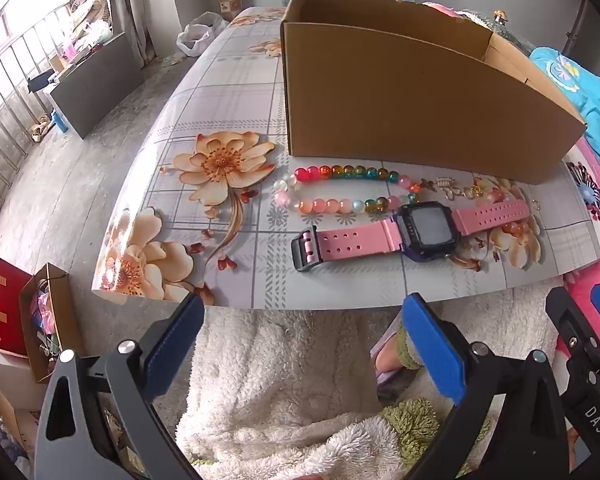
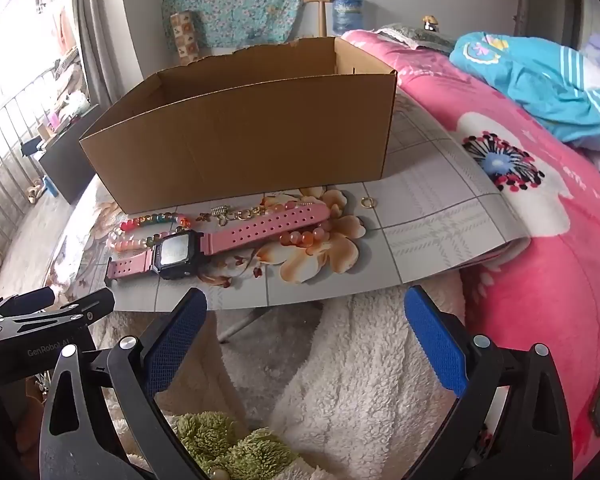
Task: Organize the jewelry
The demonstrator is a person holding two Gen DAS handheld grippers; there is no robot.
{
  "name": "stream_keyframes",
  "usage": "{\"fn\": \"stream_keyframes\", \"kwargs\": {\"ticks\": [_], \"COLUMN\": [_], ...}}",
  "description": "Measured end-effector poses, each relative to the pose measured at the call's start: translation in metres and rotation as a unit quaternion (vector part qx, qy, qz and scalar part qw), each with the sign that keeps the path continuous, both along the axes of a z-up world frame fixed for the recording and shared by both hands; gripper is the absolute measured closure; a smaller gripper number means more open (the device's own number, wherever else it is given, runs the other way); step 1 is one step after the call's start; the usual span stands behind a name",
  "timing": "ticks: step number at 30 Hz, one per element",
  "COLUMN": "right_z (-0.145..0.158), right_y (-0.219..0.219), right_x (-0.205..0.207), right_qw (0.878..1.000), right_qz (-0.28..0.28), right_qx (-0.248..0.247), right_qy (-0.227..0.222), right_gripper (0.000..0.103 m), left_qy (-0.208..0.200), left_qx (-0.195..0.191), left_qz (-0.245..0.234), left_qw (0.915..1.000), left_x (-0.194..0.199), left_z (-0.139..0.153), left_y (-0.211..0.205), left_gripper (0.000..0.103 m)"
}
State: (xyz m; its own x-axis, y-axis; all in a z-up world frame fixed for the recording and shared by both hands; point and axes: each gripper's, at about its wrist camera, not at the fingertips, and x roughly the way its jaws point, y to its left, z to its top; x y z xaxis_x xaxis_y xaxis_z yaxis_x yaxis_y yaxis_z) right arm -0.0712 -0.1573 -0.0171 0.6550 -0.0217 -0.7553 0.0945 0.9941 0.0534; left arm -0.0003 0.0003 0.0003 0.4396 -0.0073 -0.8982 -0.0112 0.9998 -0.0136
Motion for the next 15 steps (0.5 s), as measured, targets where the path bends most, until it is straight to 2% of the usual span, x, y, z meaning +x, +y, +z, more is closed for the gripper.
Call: {"fn": "stream_keyframes", "kwargs": {"ticks": [15], "right_z": [0.0021], "right_y": [0.0004], "right_x": [0.004], "right_qw": [1.0], "right_qz": [0.005], "right_qx": [0.005], "right_qy": [-0.001], "right_gripper": [0.008], "left_qy": [0.004], "left_qx": [0.006], "left_qz": [0.002], "left_qw": [1.0], "left_x": [0.0011], "left_z": [0.0006], "left_y": [0.0018], "left_gripper": [0.006]}}
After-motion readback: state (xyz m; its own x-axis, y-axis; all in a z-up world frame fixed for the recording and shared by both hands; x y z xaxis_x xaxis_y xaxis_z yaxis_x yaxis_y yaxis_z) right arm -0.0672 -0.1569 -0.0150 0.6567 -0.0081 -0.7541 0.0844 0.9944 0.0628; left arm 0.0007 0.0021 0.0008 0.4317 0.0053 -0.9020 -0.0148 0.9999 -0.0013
